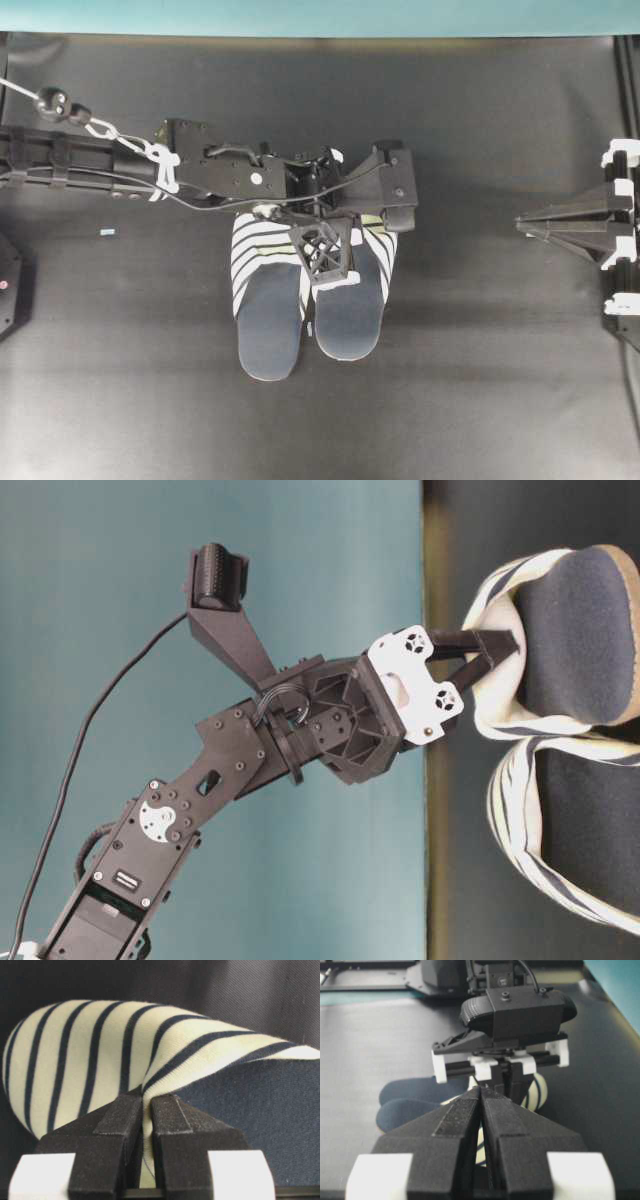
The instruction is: Arrange the slippers with the left arm.
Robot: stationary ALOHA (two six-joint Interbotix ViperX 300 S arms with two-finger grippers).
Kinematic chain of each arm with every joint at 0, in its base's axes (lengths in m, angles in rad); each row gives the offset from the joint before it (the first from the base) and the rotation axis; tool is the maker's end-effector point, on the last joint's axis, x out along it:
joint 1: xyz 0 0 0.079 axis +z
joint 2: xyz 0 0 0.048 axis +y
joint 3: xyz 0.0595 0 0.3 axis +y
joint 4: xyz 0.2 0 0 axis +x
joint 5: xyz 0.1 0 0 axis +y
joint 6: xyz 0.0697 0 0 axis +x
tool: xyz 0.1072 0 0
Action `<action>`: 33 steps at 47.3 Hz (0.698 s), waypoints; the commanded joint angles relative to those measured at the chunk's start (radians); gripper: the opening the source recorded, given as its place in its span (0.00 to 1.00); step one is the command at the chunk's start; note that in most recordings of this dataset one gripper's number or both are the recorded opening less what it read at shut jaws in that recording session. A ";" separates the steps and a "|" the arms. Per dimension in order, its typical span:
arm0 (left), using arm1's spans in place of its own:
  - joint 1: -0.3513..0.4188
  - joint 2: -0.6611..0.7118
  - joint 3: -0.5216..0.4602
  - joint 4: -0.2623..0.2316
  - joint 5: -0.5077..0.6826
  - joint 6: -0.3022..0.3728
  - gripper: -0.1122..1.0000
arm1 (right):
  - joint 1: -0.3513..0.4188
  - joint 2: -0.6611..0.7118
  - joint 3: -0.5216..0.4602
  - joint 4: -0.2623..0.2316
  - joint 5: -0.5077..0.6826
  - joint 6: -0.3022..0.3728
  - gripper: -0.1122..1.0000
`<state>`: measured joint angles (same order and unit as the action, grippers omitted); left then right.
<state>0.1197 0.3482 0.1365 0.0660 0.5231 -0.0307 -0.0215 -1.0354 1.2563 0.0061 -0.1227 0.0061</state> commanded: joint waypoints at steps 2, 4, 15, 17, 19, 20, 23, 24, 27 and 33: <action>-0.005 -0.006 -0.018 0.002 -0.006 0.000 0.12 | -0.006 0.006 -0.006 0.003 -0.012 0.005 0.10; -0.006 -0.008 -0.018 0.002 -0.006 -0.005 0.16 | -0.008 0.006 -0.006 0.003 -0.012 0.005 0.10; -0.011 -0.006 -0.023 0.002 -0.002 -0.011 0.77 | -0.008 0.008 -0.003 0.003 -0.012 0.005 0.10; -0.012 -0.009 -0.023 0.002 -0.002 -0.006 0.84 | -0.006 0.006 -0.003 0.003 -0.012 0.005 0.10; -0.014 -0.011 -0.023 0.002 -0.002 -0.002 0.89 | -0.006 0.006 -0.003 0.003 -0.012 0.005 0.10; -0.015 -0.012 -0.023 0.002 -0.002 0.000 0.91 | -0.006 0.006 -0.002 0.003 -0.012 0.005 0.10; -0.020 -0.026 -0.023 0.002 -0.002 0.003 0.90 | -0.006 0.006 -0.002 0.003 -0.012 0.005 0.10; -0.023 -0.032 -0.023 0.002 0.000 0.005 0.90 | -0.006 0.008 0.000 0.003 -0.012 0.006 0.10; -0.034 -0.055 -0.023 0.002 0.003 0.009 0.90 | -0.006 0.006 0.000 0.003 -0.012 0.006 0.10; -0.066 -0.138 -0.021 0.002 0.023 0.075 0.90 | -0.006 0.005 0.005 0.003 -0.012 0.006 0.10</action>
<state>0.0798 0.2961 0.1304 0.0675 0.5400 0.0077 -0.0215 -1.0354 1.2655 0.0077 -0.1243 0.0061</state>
